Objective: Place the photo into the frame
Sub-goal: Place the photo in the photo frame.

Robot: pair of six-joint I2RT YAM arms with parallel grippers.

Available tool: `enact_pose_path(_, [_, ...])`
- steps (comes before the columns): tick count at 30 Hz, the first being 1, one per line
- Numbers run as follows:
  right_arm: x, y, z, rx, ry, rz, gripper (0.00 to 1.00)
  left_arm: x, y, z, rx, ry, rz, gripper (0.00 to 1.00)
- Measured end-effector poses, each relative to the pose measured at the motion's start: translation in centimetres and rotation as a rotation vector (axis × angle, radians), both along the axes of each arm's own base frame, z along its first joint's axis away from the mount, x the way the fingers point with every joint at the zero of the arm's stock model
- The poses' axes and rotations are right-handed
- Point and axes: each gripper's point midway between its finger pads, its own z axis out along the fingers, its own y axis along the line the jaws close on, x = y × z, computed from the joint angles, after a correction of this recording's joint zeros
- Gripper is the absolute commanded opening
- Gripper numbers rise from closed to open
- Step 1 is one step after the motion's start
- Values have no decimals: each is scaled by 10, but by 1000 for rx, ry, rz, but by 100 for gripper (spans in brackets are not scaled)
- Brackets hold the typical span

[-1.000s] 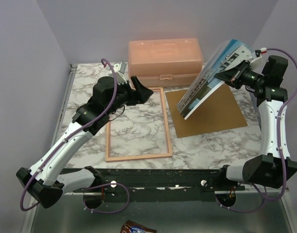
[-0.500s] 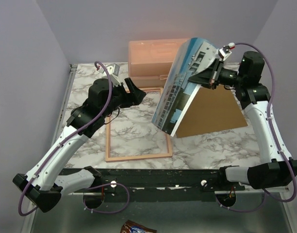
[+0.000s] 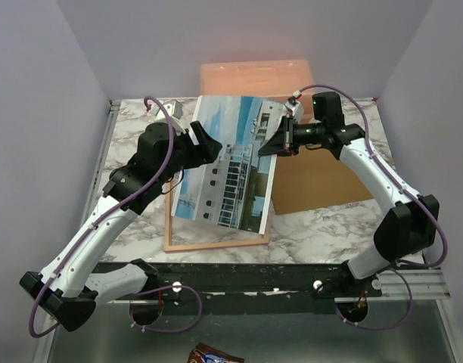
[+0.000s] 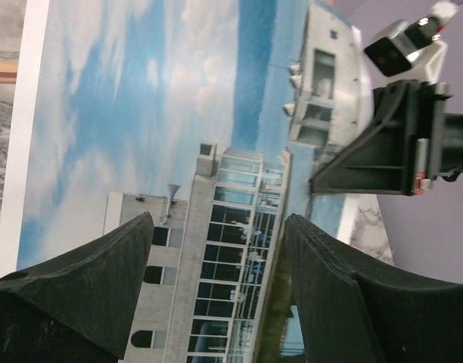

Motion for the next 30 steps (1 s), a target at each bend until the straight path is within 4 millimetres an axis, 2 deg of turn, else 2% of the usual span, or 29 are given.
enact_pose_path(5, [12,-8,-76,-156,84,-22,1,6,-3,-11,22,26,0,73])
enact_pose_path(9, [16,-19,-123,-279,134,-40,1,11,-6,-21,45,47,-3,73])
enact_pose_path(12, [16,-27,-144,-348,145,-53,1,14,-8,-27,58,60,-7,73])
enact_pose_path(16, [20,-35,-159,-412,133,-72,1,18,-14,-38,70,90,-26,73])
enact_pose_path(20, [23,-42,-176,-470,130,-85,2,25,-26,-63,91,158,-63,73])
enact_pose_path(25, [24,-51,-207,-550,166,-91,5,33,-39,-99,124,257,-101,73])
enact_pose_path(28, [27,-57,-224,-598,178,-95,8,36,-41,-111,135,291,-108,73])
enact_pose_path(30, [28,-61,-233,-626,185,-95,14,37,-39,-112,134,296,-105,73])
